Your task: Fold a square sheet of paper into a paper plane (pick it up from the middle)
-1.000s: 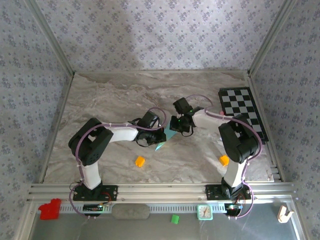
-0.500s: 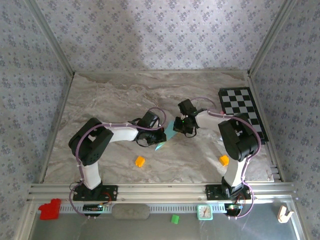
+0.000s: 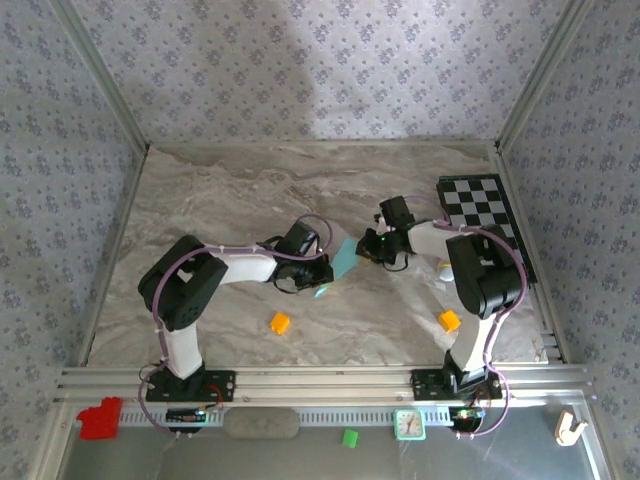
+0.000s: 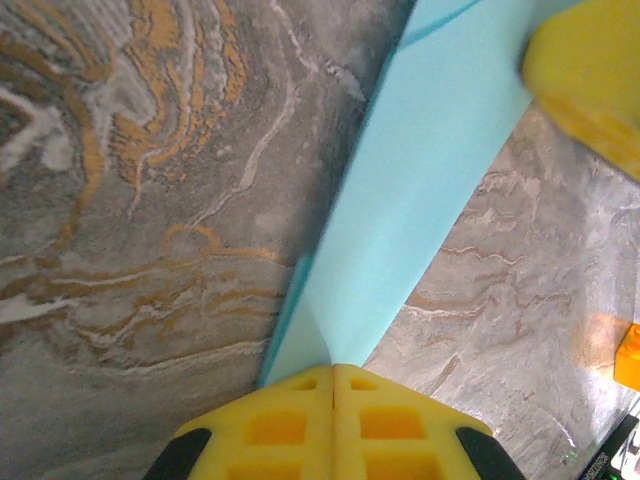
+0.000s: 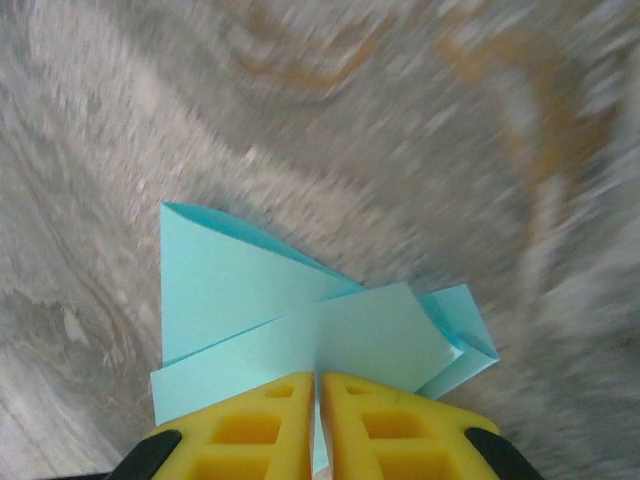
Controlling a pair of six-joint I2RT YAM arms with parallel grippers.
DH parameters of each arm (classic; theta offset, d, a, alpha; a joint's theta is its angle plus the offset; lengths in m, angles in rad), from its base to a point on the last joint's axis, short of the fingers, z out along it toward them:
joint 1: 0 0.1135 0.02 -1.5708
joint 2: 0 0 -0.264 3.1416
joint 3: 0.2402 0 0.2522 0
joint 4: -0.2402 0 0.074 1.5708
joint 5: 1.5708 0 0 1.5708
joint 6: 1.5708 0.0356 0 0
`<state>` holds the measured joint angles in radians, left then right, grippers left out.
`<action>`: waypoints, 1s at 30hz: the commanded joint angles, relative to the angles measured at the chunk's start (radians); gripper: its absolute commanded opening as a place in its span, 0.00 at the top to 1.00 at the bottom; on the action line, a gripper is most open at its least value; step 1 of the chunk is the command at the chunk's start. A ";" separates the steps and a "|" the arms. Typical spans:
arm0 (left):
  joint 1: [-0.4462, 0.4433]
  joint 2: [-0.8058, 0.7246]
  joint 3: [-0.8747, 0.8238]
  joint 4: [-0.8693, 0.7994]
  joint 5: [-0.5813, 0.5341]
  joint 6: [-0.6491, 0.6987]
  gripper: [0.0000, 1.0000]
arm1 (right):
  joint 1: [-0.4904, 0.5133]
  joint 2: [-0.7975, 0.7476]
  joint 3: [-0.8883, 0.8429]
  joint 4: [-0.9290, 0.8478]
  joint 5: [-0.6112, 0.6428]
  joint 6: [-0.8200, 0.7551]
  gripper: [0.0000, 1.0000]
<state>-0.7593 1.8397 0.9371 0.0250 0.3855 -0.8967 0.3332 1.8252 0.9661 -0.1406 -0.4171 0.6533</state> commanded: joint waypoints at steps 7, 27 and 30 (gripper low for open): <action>-0.004 0.043 -0.023 -0.094 0.021 -0.006 1.00 | -0.093 0.002 0.073 -0.038 0.120 -0.103 0.86; -0.008 0.048 0.003 -0.117 0.027 0.005 1.00 | -0.026 -0.387 -0.103 -0.153 0.474 -0.016 0.67; -0.007 0.050 0.007 -0.117 0.029 0.005 1.00 | -0.074 -0.426 -0.083 -0.162 0.450 -0.066 0.62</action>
<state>-0.7593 1.8542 0.9512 0.0105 0.4278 -0.9005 0.2909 1.4445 0.8684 -0.2462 -0.0380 0.6182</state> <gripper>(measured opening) 0.056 0.378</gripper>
